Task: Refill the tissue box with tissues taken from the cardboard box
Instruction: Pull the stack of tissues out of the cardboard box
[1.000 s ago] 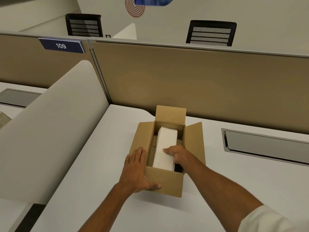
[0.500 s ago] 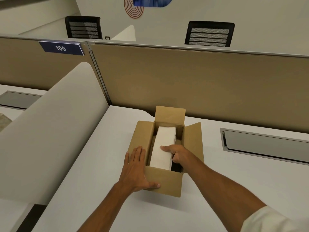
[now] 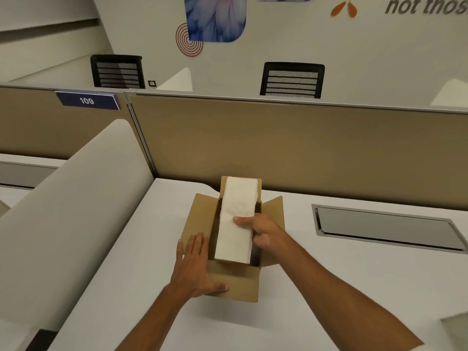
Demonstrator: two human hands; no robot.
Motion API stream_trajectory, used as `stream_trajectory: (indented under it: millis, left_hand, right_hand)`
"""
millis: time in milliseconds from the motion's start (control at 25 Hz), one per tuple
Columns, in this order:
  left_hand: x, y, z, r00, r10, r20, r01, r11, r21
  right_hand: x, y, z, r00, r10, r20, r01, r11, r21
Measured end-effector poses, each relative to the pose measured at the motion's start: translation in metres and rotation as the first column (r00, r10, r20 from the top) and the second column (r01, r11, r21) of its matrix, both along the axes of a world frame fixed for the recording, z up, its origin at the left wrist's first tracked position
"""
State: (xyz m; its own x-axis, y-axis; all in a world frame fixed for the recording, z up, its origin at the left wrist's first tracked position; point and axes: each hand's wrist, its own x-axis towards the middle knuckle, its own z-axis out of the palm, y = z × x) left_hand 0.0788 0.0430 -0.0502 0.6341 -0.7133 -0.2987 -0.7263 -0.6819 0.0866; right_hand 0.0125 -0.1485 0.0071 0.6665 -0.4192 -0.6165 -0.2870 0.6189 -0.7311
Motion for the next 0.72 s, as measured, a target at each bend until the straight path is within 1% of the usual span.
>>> stream_trajectory:
  millis: [80,160,200,240,280,320,360,400,440,480,520,600,640,720]
  left_hand:
    - [-0.003,-0.002,0.007,1.0,0.004,-0.013,-0.004,1.0,-0.016]
    - [-0.008,-0.007,0.016,0.999,0.009,-0.046,-0.013,0.996,-0.089]
    - [-0.014,-0.012,0.021,0.996,0.025,-0.091,-0.04,0.985,-0.166]
    - [-0.02,-0.017,0.026,0.983,0.058,-0.176,-0.107,0.952,-0.285]
    - [-0.028,-0.023,0.031,0.945,0.098,-0.312,-0.23,0.876,-0.423]
    - [-0.038,-0.029,0.036,0.869,0.112,-0.482,-0.39,0.755,-0.527]
    - [-0.05,-0.035,0.042,0.766,0.093,-0.637,-0.549,0.611,-0.571]
    - [-0.064,-0.042,0.048,0.658,0.052,-0.751,-0.677,0.478,-0.56]
    - [-0.079,-0.05,0.055,0.557,0.013,-0.83,-0.768,0.388,-0.509]
    - [-0.094,-0.057,0.058,0.474,-0.007,-0.881,-0.823,0.353,-0.445]
    - [-0.111,-0.065,0.061,0.407,-0.021,-0.913,-0.848,0.363,-0.386]
    - [-0.147,-0.08,0.064,0.285,-0.068,-0.956,-0.859,0.425,-0.286]
    - [-0.164,-0.088,0.064,0.209,-0.104,-0.972,-0.869,0.437,-0.234]
    - [-0.198,-0.104,0.062,0.065,-0.173,-0.983,-0.893,0.429,-0.134]
  right_hand:
    - [-0.015,-0.002,0.008,0.997,-0.028,0.069,0.028,1.0,-0.005]
    - [-0.033,-0.004,0.016,0.993,-0.058,0.107,0.056,0.998,0.017]
    - [-0.045,-0.006,0.019,0.99,-0.073,0.123,0.069,0.997,0.036]
    - [-0.057,-0.008,0.021,0.987,-0.086,0.134,0.079,0.995,0.053]
    - [-0.069,-0.01,0.023,0.986,-0.097,0.136,0.088,0.994,0.065]
    - [-0.082,-0.013,0.023,0.985,-0.108,0.135,0.099,0.992,0.073]
    - [-0.095,-0.016,0.024,0.983,-0.125,0.134,0.115,0.99,0.084]
    - [-0.108,-0.019,0.024,0.979,-0.15,0.138,0.136,0.985,0.103]
    - [-0.122,-0.023,0.025,0.974,-0.174,0.145,0.156,0.98,0.127]
    - [-0.135,-0.026,0.025,0.97,-0.193,0.15,0.171,0.974,0.152]
    - [-0.149,-0.03,0.026,0.966,-0.21,0.153,0.183,0.967,0.175]
    - [-0.18,-0.039,0.029,0.959,-0.239,0.153,0.205,0.957,0.206]
    - [-0.196,-0.044,0.03,0.956,-0.252,0.15,0.217,0.952,0.215]
    - [-0.228,-0.054,0.032,0.949,-0.286,0.134,0.251,0.94,0.231]
